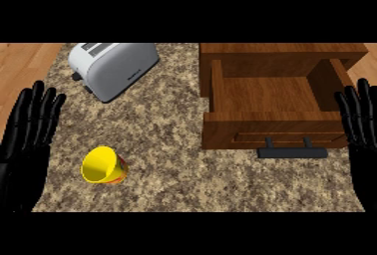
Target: Pick up the cup, place it into the drawer and close the drawer
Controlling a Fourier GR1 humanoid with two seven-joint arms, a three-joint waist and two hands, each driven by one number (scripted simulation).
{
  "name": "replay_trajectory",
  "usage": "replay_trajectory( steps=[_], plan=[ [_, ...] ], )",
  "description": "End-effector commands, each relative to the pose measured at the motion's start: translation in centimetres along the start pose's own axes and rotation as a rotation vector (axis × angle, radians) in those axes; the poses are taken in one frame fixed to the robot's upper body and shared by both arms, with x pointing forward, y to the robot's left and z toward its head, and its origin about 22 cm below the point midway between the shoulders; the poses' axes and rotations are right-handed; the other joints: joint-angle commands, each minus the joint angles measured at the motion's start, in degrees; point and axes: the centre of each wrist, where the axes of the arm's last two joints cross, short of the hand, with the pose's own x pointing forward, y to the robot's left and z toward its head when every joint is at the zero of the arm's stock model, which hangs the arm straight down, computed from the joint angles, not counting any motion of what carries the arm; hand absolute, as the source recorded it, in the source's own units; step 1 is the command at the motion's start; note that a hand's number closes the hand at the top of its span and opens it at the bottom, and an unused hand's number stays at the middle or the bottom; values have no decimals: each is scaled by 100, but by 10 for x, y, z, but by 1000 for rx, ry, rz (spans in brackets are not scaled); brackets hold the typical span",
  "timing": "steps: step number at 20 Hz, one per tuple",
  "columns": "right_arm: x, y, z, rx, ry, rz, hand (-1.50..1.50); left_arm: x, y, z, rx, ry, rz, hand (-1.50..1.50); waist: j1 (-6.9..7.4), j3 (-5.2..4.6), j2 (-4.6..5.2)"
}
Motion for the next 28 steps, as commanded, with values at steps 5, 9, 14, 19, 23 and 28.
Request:
replay_trajectory(
  steps=[5, 9, 14, 19, 23, 28],
  plan=[
    [3, 7, -5, 45, -9, -56, -150, -4, -22, 9, 377, -4, -151, -150, 90, -9, 109],
    [-4, 14, -12, 118, 52, -170, -150, -7, -43, 12, 516, 86, 19, -150, 62, -14, 116],
    [-25, 0, -14, 102, 66, -187, -150, -10, -82, -4, 537, 68, 16, -150, 32, -10, 120],
    [11, 16, -5, 97, 51, -201, -150, -20, -52, 11, 554, 86, 15, -150, 45, -16, 107],
    [-11, 8, -20, 96, 55, -204, -150, -23, -80, -2, 556, 82, 2, -150, 43, -14, 112],
    [0, 11, -17, 108, 54, -188, -150, -14, -79, 1, 587, 107, 5, -150, 47, -14, 108]
  ],
)
